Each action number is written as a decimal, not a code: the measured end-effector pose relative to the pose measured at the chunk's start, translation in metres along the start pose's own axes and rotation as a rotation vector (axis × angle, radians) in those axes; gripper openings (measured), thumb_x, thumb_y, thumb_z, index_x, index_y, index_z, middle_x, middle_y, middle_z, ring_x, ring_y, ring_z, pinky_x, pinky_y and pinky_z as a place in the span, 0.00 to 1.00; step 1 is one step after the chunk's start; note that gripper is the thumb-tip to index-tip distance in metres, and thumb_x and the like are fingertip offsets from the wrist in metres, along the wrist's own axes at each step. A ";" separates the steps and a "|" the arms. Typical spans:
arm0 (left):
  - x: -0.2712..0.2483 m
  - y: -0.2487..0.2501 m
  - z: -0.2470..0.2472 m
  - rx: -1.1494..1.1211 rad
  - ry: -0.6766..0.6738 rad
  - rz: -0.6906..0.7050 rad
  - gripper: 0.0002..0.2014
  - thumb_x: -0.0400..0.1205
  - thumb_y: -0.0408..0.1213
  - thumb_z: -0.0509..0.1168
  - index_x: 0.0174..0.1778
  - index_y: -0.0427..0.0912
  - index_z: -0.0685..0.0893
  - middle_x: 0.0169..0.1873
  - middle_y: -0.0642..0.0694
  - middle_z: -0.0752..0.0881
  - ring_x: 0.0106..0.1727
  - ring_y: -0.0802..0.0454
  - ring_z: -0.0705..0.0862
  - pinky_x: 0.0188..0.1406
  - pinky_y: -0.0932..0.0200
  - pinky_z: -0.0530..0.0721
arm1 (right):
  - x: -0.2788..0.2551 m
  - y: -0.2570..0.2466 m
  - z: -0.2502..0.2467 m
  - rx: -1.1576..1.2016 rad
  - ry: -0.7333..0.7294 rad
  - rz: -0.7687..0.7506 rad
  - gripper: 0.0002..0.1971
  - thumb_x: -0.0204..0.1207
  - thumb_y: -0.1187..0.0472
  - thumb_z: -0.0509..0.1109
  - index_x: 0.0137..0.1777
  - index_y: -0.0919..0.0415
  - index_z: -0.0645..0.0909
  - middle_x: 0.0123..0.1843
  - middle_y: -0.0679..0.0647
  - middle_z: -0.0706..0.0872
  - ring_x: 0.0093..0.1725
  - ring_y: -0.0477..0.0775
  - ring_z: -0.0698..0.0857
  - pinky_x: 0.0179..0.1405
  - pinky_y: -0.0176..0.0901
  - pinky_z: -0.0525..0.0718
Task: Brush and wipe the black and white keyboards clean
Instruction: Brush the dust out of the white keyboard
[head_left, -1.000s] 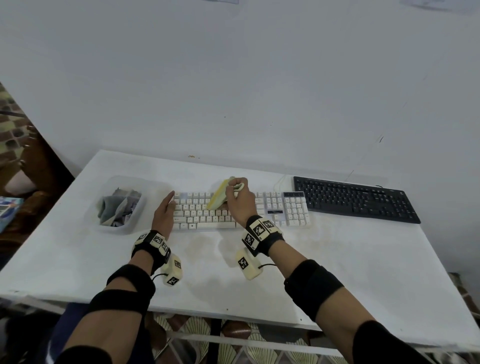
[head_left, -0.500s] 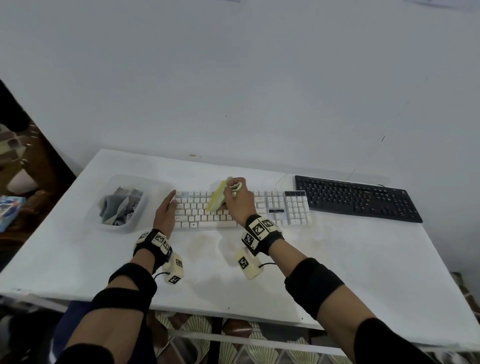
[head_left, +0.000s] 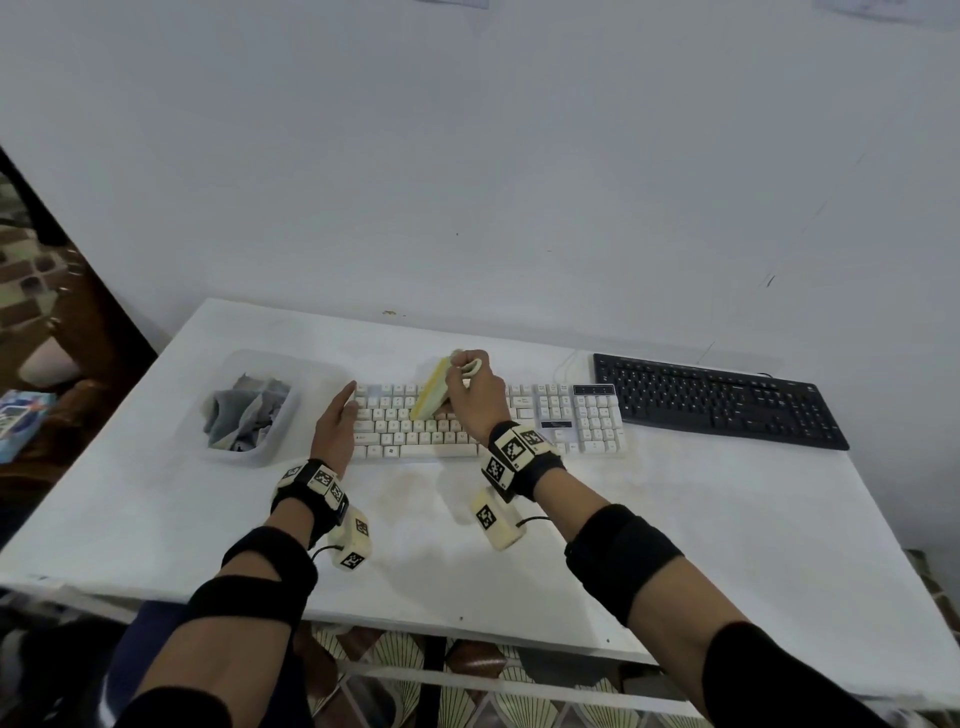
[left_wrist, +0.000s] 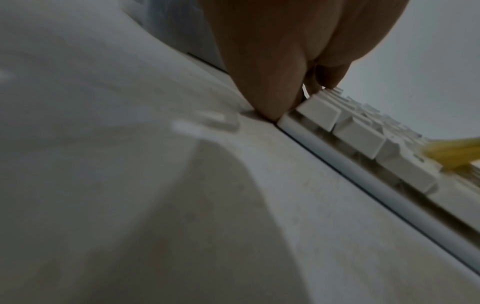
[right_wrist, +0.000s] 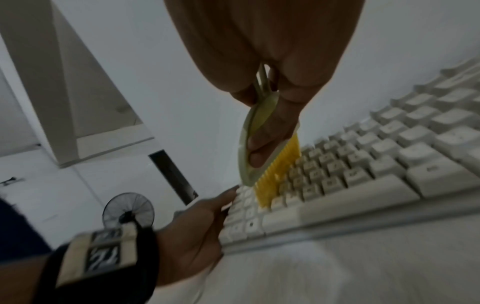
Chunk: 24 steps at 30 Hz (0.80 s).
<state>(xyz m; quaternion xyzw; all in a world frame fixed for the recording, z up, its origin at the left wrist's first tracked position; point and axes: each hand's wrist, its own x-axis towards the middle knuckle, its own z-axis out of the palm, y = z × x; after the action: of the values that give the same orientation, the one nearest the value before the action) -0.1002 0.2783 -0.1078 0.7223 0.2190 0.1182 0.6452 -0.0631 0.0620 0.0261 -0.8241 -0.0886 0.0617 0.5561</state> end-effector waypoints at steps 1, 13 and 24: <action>0.000 -0.001 0.000 -0.009 0.001 -0.003 0.20 0.94 0.38 0.57 0.82 0.49 0.77 0.80 0.45 0.77 0.81 0.47 0.75 0.84 0.44 0.71 | -0.003 0.001 0.005 -0.012 -0.021 0.011 0.05 0.88 0.59 0.61 0.60 0.58 0.72 0.50 0.57 0.85 0.43 0.62 0.92 0.39 0.61 0.92; -0.004 0.005 0.001 -0.021 -0.003 -0.004 0.20 0.94 0.36 0.56 0.83 0.45 0.76 0.82 0.45 0.76 0.82 0.48 0.74 0.84 0.50 0.70 | 0.002 0.000 0.008 -0.080 -0.023 -0.061 0.06 0.88 0.58 0.61 0.59 0.58 0.72 0.45 0.48 0.83 0.41 0.64 0.91 0.40 0.65 0.91; -0.001 0.000 0.000 -0.053 -0.013 -0.022 0.20 0.94 0.37 0.56 0.82 0.49 0.77 0.80 0.45 0.77 0.80 0.47 0.76 0.83 0.44 0.72 | -0.004 -0.013 0.014 -0.105 -0.149 -0.030 0.05 0.86 0.60 0.64 0.57 0.60 0.74 0.47 0.60 0.88 0.37 0.63 0.92 0.38 0.62 0.91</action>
<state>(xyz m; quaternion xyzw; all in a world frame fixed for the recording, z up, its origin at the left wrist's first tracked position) -0.1011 0.2778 -0.1080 0.7031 0.2196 0.1122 0.6670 -0.0709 0.0787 0.0324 -0.8439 -0.1452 0.1096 0.5048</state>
